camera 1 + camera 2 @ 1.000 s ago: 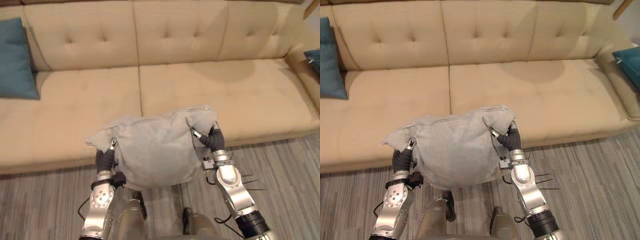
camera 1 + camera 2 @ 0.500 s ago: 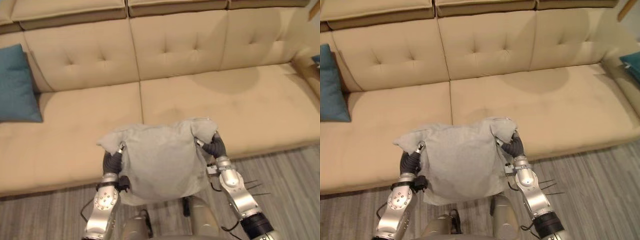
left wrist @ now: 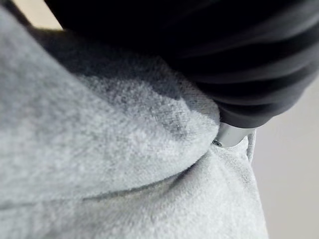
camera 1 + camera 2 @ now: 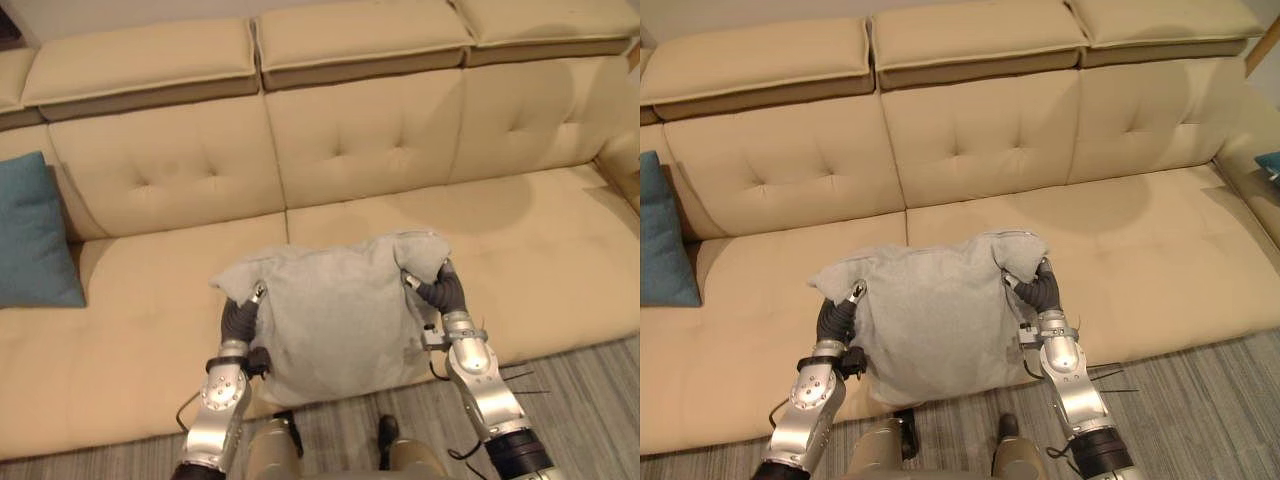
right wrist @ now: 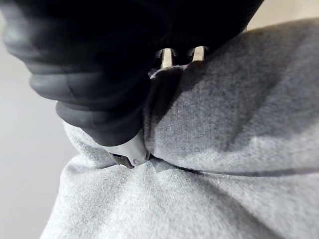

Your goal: Pick up cushions and gather them together orderly.

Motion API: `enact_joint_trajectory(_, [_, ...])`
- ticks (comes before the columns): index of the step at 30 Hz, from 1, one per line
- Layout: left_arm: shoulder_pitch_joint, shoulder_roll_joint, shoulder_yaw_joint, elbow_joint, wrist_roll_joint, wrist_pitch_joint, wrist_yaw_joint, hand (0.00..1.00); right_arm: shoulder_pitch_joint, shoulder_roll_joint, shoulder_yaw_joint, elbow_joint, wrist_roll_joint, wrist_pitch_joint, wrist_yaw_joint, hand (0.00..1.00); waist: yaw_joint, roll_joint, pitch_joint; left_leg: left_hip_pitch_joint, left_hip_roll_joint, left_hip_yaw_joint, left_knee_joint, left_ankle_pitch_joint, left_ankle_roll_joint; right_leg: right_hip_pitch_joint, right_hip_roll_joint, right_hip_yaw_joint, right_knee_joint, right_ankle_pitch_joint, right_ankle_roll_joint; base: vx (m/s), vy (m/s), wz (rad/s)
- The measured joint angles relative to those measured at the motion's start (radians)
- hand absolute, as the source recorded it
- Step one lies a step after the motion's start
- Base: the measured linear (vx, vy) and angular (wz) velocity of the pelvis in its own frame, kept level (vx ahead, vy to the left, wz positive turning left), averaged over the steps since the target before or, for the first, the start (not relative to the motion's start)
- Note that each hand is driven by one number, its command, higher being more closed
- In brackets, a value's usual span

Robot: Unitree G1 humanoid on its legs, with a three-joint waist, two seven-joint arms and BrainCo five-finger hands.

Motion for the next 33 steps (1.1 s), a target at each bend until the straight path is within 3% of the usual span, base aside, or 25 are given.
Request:
enact_joint_trajectory(3, [-0.043, 0.022, 0.026, -0.002, 0.0, 0.0, 0.04, 1.0, -0.08, 0.013, 0.032, 0.003, -0.019, 0.014, -0.006, 1.0, 0.028, 0.002, -0.001, 0.038, -0.014, 0.048, -0.044, 0.004, 0.005, 0.013, -0.011, 0.052, -0.052, 0.032, 0.004, 0.02, 0.102, -0.39])
enact_joint_trajectory(6, [-0.167, 0.06, 0.03, 0.01, -0.001, 0.0, 0.082, 1.0, -0.247, 0.027, 0.032, 0.078, -0.017, 0.018, -0.057, 1.0, 0.03, 0.001, -0.001, 0.037, -0.014, 0.061, -0.106, 0.049, 0.004, -0.02, 0.007, 0.071, -0.068, 0.063, -0.015, -0.07, -0.001, -0.2])
enact_joint_trajectory(9, [-0.394, 0.09, 0.041, 0.147, -0.003, 0.0, 0.13, 1.0, -0.458, 0.031, 0.018, 0.184, -0.013, 0.019, -0.113, 1.0, 0.031, 0.001, 0.001, 0.018, -0.006, 0.057, -0.187, 0.12, 0.0, -0.071, 0.023, 0.069, -0.075, 0.093, -0.027, -0.12, -0.017, -0.04])
enact_joint_trajectory(13, [-0.773, 0.14, 0.053, 0.316, -0.002, -0.001, 0.238, 1.0, -0.805, 0.029, -0.063, 0.31, -0.015, 0.018, -0.2, 1.0, 0.033, 0.009, 0.077, -0.088, -0.001, 0.031, -0.238, 0.205, 0.006, -0.194, 0.045, 0.052, -0.055, 0.11, -0.01, -0.21, -0.025, 0.08])
enact_joint_trajectory(22, [-1.278, 0.19, 0.139, 0.552, 0.028, 0.0, 0.361, 1.0, -1.204, 0.033, -0.171, 0.552, -0.022, 0.015, -0.325, 1.0, 0.057, 0.031, 0.225, -0.207, -0.011, 0.004, -0.335, 0.319, 0.011, -0.387, 0.046, 0.035, 0.036, 0.119, -0.007, -0.14, -0.011, 0.04])
enact_joint_trajectory(25, [-1.424, 0.211, 0.17, 0.643, 0.04, 0.013, 0.368, 1.0, -1.318, 0.034, -0.191, 0.655, -0.014, 0.014, -0.344, 1.0, 0.06, 0.034, 0.252, -0.275, -0.013, -0.021, -0.335, 0.34, 0.001, -0.456, 0.038, 0.019, 0.054, 0.119, -0.007, -0.05, -0.024, 0.13])
enact_joint_trajectory(28, [-1.511, 0.242, 0.173, 0.658, 0.039, 0.018, 0.389, 1.0, -1.42, 0.031, -0.192, 0.715, 0.0, 0.0, -0.353, 1.0, 0.06, 0.034, 0.28, -0.348, -0.023, -0.053, -0.336, 0.381, -0.045, -0.521, 0.032, 0.011, 0.059, 0.122, -0.005, 0.0, -0.039, 0.13])
enact_joint_trajectory(29, [-1.527, 0.249, 0.174, 0.663, 0.039, 0.018, 0.389, 0.0, -1.436, 0.029, -0.192, 0.723, 0.004, -0.004, -0.353, 1.0, 0.062, 0.034, 0.284, -0.364, -0.024, -0.065, -0.336, 0.389, -0.046, -0.535, 0.031, 0.008, 0.059, 0.124, -0.005, 0.04, -0.044, 0.11])
enact_joint_trajectory(30, [-1.56, 0.265, 0.175, 0.668, 0.038, 0.018, 0.395, 0.0, -1.472, 0.027, -0.192, 0.73, 0.019, -0.005, -0.356, 0.0, 0.064, 0.034, 0.302, -0.39, -0.023, -0.081, -0.336, 0.393, -0.045, -0.558, 0.03, 0.001, 0.059, 0.125, -0.006, 0.04, -0.023, 0.11])
enact_joint_trajectory(33, [-1.631, 0.274, 0.179, 0.697, 0.025, 0.018, 0.405, 0.0, -1.517, -0.011, -0.193, 0.73, 0.026, -0.009, -0.391, 0.0, 0.065, 0.035, 0.323, -0.471, -0.029, -0.129, -0.336, 0.436, -0.06, -0.615, 0.02, -0.034, 0.06, 0.125, -0.007, 0.05, -0.011, 0.24])
